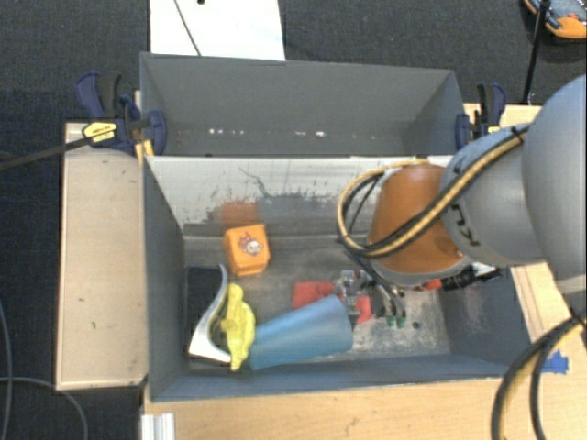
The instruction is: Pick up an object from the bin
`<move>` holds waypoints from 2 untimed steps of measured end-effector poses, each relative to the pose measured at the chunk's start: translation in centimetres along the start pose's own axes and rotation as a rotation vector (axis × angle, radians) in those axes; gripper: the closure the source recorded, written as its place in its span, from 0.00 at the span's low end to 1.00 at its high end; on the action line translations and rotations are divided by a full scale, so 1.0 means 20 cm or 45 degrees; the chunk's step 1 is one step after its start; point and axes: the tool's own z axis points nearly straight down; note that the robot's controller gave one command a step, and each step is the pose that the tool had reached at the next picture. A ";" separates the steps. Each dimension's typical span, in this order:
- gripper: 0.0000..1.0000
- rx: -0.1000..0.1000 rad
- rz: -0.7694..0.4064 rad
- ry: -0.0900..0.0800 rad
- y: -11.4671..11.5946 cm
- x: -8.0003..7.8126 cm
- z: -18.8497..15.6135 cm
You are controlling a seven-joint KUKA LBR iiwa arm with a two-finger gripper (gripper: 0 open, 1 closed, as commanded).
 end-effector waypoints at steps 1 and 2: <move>1.00 0.001 -0.003 0.007 0.04 0.01 -0.18; 1.00 -0.003 -0.051 -0.001 0.01 0.11 -0.40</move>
Offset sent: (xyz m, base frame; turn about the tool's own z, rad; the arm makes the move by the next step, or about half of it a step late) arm -0.0283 0.0012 0.0873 -0.0473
